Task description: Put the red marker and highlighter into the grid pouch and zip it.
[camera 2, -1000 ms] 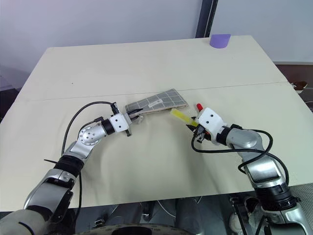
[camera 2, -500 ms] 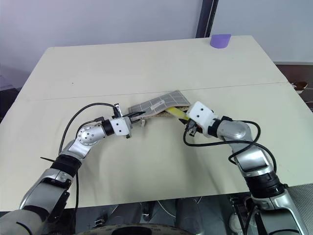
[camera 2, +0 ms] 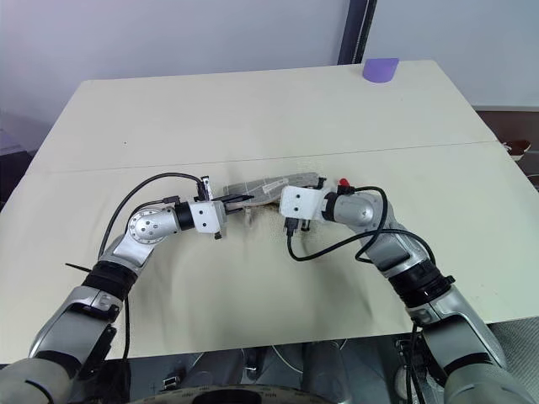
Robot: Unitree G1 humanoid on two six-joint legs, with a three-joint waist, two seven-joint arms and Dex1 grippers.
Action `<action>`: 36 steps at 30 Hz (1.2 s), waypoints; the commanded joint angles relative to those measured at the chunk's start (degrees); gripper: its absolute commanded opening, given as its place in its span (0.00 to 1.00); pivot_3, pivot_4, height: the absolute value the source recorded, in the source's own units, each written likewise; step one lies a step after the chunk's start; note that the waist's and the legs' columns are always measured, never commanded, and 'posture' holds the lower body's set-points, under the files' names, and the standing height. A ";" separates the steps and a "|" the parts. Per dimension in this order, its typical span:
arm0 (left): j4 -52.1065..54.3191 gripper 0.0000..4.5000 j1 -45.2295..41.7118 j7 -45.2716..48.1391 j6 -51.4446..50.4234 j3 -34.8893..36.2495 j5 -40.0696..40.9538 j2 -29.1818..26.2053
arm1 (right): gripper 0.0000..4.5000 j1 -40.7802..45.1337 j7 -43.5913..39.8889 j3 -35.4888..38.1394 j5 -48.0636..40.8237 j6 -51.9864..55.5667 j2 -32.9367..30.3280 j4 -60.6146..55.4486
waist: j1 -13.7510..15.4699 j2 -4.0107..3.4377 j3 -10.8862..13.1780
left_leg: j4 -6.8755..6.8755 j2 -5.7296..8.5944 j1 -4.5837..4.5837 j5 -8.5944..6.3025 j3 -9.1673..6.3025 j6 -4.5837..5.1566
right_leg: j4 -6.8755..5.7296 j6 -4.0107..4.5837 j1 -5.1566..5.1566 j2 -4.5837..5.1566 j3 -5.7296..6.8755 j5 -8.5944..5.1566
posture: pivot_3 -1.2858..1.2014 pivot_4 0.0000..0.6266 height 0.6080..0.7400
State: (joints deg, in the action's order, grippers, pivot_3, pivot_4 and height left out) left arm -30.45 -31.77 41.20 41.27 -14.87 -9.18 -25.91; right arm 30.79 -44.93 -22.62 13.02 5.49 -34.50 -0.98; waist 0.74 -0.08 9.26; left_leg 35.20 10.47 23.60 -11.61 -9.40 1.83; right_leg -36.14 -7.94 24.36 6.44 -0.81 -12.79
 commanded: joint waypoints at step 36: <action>-4.79 0.00 -0.05 -3.46 3.23 2.14 0.30 -0.57 | 0.86 -19.55 21.00 34.91 -31.81 54.48 5.11 -21.26 | 0.05 -0.01 -0.01 | -0.03 -0.01 -0.06 -0.03 -0.01 0.04 | 0.01 0.04 -0.03 0.07 -0.11 0.01 | 0.52 0.24 1.00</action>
State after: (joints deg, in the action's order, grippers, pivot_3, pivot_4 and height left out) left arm -37.35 -31.72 38.45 43.96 -12.71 -8.82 -26.45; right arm 10.21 -24.40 10.69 -17.66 58.01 -29.57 -21.29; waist 0.79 -0.09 9.25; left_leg 35.17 10.46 23.53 -11.64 -9.40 1.87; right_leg -36.14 -7.90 24.34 6.51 -0.92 -12.78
